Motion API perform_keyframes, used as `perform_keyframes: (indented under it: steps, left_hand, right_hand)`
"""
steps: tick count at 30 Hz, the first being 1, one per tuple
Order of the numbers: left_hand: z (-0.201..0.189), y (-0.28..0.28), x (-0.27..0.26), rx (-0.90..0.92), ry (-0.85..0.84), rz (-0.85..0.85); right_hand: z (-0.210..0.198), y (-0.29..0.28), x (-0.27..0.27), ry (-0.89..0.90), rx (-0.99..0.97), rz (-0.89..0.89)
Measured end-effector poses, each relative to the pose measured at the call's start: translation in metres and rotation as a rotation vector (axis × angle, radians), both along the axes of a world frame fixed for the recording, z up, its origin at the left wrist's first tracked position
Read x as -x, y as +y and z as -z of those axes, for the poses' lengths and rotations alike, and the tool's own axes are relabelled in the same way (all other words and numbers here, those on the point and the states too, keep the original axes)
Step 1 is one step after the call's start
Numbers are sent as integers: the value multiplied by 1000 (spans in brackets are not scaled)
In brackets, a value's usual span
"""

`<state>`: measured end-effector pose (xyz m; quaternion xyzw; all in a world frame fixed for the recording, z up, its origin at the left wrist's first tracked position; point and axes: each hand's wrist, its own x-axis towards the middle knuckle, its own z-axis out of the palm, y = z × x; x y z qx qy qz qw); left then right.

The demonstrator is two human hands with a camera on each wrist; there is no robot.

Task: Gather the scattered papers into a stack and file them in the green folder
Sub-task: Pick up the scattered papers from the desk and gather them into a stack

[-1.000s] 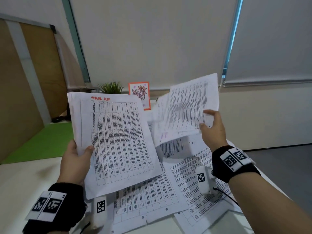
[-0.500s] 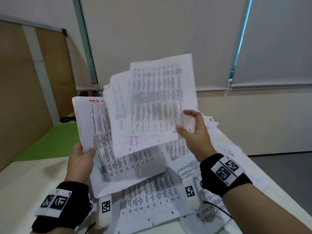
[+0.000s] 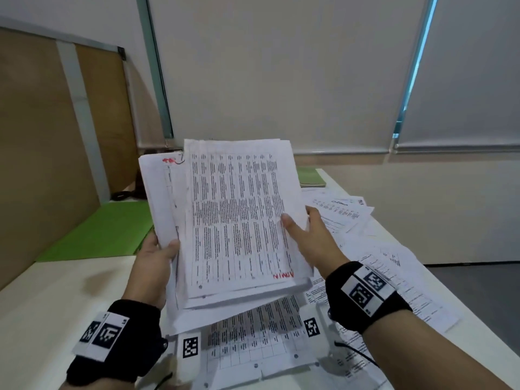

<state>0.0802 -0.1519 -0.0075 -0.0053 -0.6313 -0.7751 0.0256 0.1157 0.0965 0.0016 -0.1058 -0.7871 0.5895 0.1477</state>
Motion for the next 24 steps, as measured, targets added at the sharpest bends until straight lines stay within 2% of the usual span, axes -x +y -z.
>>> perform_keyframes:
  steps: [3, 6, 8, 14, 18, 24]
  left_hand:
    - [2, 5, -3, -18, 18, 59]
    - [0, 11, -7, -30, 72, 98]
    - [-2, 15, -9, 16, 123, 130]
    - [-11, 30, -20, 167, 331, 12]
    - [-14, 29, -24, 202, 347, 46]
    - [-3, 26, -19, 264, 307, 67]
  right_hand:
    - [5, 2, 0, -17, 107, -73]
    - [9, 3, 0, 5, 110, -56]
    - [7, 2, -2, 82, 79, -9]
    - [-10, -7, -17, 363, -22, 112]
    - [-15, -6, -26, 380, -4, 113]
    - [-5, -6, -33, 325, 49, 8]
